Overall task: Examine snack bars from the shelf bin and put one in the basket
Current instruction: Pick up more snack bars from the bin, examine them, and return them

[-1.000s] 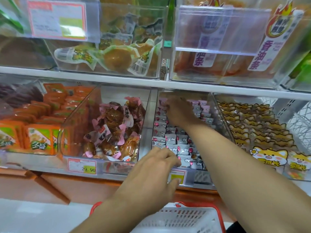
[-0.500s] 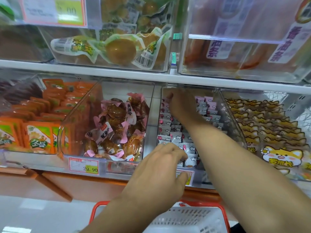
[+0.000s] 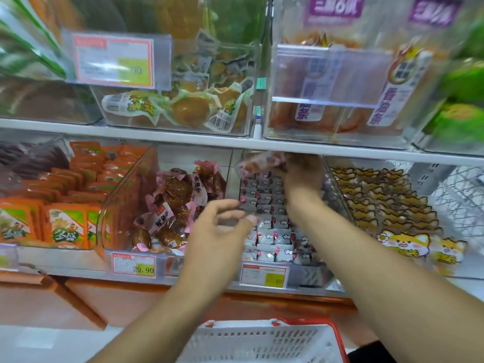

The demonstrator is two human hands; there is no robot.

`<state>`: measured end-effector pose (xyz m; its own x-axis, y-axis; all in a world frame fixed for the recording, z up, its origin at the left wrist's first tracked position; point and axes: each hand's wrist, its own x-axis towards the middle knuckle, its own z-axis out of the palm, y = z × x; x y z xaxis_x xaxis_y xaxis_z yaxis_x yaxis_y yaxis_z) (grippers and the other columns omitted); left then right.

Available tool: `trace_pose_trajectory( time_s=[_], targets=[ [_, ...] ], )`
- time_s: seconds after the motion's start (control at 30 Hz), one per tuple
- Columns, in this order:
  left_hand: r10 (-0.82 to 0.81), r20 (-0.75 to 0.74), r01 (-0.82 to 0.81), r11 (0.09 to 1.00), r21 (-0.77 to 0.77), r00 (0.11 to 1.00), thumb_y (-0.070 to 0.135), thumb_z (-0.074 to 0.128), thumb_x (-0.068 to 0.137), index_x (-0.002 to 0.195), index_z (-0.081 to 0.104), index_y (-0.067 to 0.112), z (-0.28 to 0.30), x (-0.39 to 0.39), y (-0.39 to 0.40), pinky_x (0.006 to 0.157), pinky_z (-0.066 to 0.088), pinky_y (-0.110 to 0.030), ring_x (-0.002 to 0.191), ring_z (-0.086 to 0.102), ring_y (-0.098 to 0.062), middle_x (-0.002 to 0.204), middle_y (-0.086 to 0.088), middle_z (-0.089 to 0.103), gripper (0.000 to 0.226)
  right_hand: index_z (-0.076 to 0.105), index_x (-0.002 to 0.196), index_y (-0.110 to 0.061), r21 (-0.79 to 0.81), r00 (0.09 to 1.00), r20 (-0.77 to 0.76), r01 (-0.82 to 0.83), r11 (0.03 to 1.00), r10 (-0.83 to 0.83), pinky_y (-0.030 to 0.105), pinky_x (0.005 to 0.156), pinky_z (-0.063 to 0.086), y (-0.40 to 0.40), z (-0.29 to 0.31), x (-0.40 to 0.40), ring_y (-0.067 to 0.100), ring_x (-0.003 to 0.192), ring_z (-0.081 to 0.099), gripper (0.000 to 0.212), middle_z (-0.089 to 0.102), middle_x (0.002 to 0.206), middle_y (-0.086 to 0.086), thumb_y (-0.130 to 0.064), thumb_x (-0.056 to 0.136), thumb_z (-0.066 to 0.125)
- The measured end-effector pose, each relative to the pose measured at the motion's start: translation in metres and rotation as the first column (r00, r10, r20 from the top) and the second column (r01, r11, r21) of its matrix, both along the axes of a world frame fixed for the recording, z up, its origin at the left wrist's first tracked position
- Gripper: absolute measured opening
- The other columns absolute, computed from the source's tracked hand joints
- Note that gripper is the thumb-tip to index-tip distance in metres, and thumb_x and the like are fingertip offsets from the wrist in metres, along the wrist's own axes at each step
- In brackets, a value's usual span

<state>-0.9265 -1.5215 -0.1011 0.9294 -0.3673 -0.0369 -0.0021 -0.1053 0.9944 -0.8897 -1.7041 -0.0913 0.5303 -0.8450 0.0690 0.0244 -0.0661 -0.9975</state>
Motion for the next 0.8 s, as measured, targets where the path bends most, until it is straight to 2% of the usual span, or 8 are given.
trace_pose_trajectory(
  time_s=[0.1,0.23,0.33,0.4,0.47,0.57,0.7,0.8],
  targets=[
    [0.060,-0.163,-0.078,0.991,-0.104,0.985,0.031,0.066,0.095,0.121,0.059,0.029,0.004,0.008,0.009,0.047,0.048,-0.015,0.069,0.069,-0.009,0.100,0.004,0.075,0.027,0.068,0.097,-0.007,0.312,0.970,0.219,-0.171,0.935,0.105,0.036,0.081,0.062,0.020,-0.001,-0.044,0.024,0.094,0.073,0.020,0.077,0.096,0.009,0.004,0.098,0.051],
    [0.004,-0.267,-0.062,0.975,-0.212,0.964,0.036,0.058,0.100,0.113,0.071,0.025,0.007,0.007,0.016,0.042,0.044,-0.014,0.061,0.069,-0.003,0.104,-0.004,0.078,0.021,0.061,0.109,0.001,0.533,0.937,0.302,-0.321,0.783,0.178,0.030,0.076,0.063,0.043,0.000,-0.089,0.022,0.097,0.074,0.015,0.076,0.103,0.015,0.004,0.101,0.048],
    [-0.027,-0.249,-0.036,0.969,-0.245,0.968,0.041,0.062,0.096,0.101,0.078,0.022,0.007,0.006,0.022,0.051,0.050,-0.014,0.072,0.074,-0.007,0.097,-0.002,0.079,0.026,0.062,0.098,-0.005,0.505,0.931,0.263,-0.358,0.786,0.255,0.030,0.077,0.062,0.053,-0.007,-0.120,0.026,0.098,0.075,0.009,0.074,0.101,0.016,-0.002,0.101,0.054],
    [-0.032,-0.237,-0.030,0.966,-0.256,0.971,0.041,0.067,0.092,0.094,0.081,0.029,0.004,0.006,0.027,0.056,0.052,-0.014,0.073,0.074,-0.006,0.094,0.000,0.080,0.019,0.060,0.089,-0.009,0.451,0.922,0.232,-0.383,0.806,0.309,0.032,0.078,0.062,0.052,-0.008,-0.133,0.028,0.097,0.075,0.010,0.073,0.098,0.015,-0.006,0.099,0.060],
    [-0.029,-0.243,-0.043,0.958,-0.284,0.970,0.041,0.074,0.083,0.091,0.081,0.032,0.001,0.007,0.030,0.062,0.055,-0.015,0.075,0.073,-0.005,0.094,0.001,0.080,0.014,0.061,0.089,-0.010,0.414,0.914,0.215,-0.403,0.816,0.343,0.033,0.078,0.062,0.044,-0.006,-0.136,0.027,0.096,0.075,0.008,0.074,0.099,0.014,-0.009,0.097,0.063],
    [-0.060,-0.288,-0.047,0.935,-0.352,0.956,0.042,0.081,0.066,0.086,0.082,0.023,-0.004,0.013,0.032,0.070,0.058,-0.018,0.080,0.074,-0.008,0.097,-0.001,0.079,0.027,0.062,0.092,-0.009,0.397,0.917,0.180,-0.400,0.826,0.357,0.036,0.079,0.062,0.037,-0.008,-0.132,0.027,0.099,0.075,0.005,0.075,0.107,0.013,-0.012,0.095,0.064],
    [-0.138,-0.339,-0.035,0.888,-0.458,0.931,0.035,0.077,0.070,0.079,0.081,0.021,-0.007,0.017,0.033,0.071,0.059,-0.022,0.084,0.076,-0.012,0.099,-0.008,0.079,0.017,0.063,0.094,-0.008,0.383,0.905,0.153,-0.424,0.821,0.396,0.034,0.078,0.063,0.033,-0.014,-0.130,0.026,0.095,0.076,0.022,0.077,0.100,0.011,-0.023,0.080,0.073],
    [-0.107,-0.341,-0.057,0.897,-0.438,0.934,0.034,0.075,0.072,0.079,0.079,0.022,-0.009,0.020,0.035,0.067,0.059,-0.022,0.073,0.071,-0.009,0.094,-0.004,0.077,0.015,0.063,0.097,-0.007,0.385,0.893,0.158,-0.449,0.807,0.421,0.029,0.073,0.062,0.030,-0.014,-0.130,0.025,0.095,0.076,0.029,0.077,0.098,0.010,-0.025,0.076,0.073]
  ],
)
